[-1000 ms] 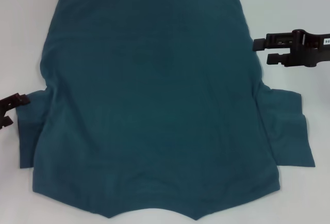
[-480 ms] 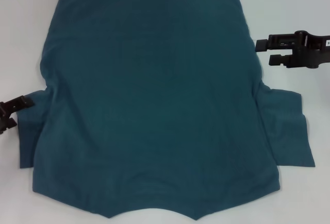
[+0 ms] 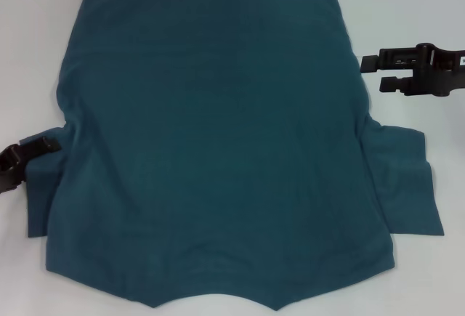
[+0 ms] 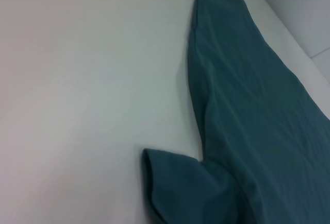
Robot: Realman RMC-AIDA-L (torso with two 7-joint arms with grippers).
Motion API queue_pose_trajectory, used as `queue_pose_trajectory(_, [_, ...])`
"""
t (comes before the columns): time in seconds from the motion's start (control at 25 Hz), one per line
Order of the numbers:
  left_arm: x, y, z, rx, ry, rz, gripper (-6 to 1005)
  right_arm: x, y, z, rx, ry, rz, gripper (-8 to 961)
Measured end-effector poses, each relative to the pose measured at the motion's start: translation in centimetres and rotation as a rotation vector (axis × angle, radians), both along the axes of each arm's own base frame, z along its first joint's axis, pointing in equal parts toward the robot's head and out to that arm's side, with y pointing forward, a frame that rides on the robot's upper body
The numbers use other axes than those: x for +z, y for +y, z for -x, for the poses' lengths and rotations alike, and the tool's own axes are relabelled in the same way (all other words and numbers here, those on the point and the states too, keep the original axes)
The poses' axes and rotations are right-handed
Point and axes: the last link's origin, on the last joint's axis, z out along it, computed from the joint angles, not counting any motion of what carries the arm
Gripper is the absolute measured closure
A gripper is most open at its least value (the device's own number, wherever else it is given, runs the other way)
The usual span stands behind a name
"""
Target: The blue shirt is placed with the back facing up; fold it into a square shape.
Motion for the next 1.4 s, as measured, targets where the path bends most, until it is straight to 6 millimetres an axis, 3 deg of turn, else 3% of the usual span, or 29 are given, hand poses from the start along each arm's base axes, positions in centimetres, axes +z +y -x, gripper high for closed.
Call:
queue_pose_trajectory(0.52, [0.2, 0.3, -0.4, 0.015, -0.020, 0.019, 141, 0.1, -0.1, -0.3, -0.009, 0.009, -0.008, 146])
queue_pose_trajectory(0.76, [0.4, 0.2, -0.2, 0.022, -0.019, 0.012, 345, 0.2, -0.2, -0.4, -0.013, 0.011, -0.010, 146])
queue_pose_trajectory(0.96, [0.4, 0.1, -0.1, 0.021, -0.014, 0.012, 587, 0.2, -0.2, -0.4, -0.013, 0.011, -0.010, 146])
queue_pose_trajectory(1.08, [0.5, 0.2, -0.2, 0.013, -0.005, 0.013, 796, 0.2, -0.2, -0.5, -0.014, 0.012, -0.011, 146])
queue_pose_trajectory(1.28, [0.9, 0.3, -0.3, -0.002, 0.038, 0.038, 998, 0.3, -0.3, -0.6, -0.017, 0.016, -0.015, 146])
queue_pose_trajectory(1.4, [1.2, 0.7, -0.5, -0.038, 0.104, 0.073, 998, 0.3, -0.3, -0.6, -0.018, 0.018, -0.017, 146])
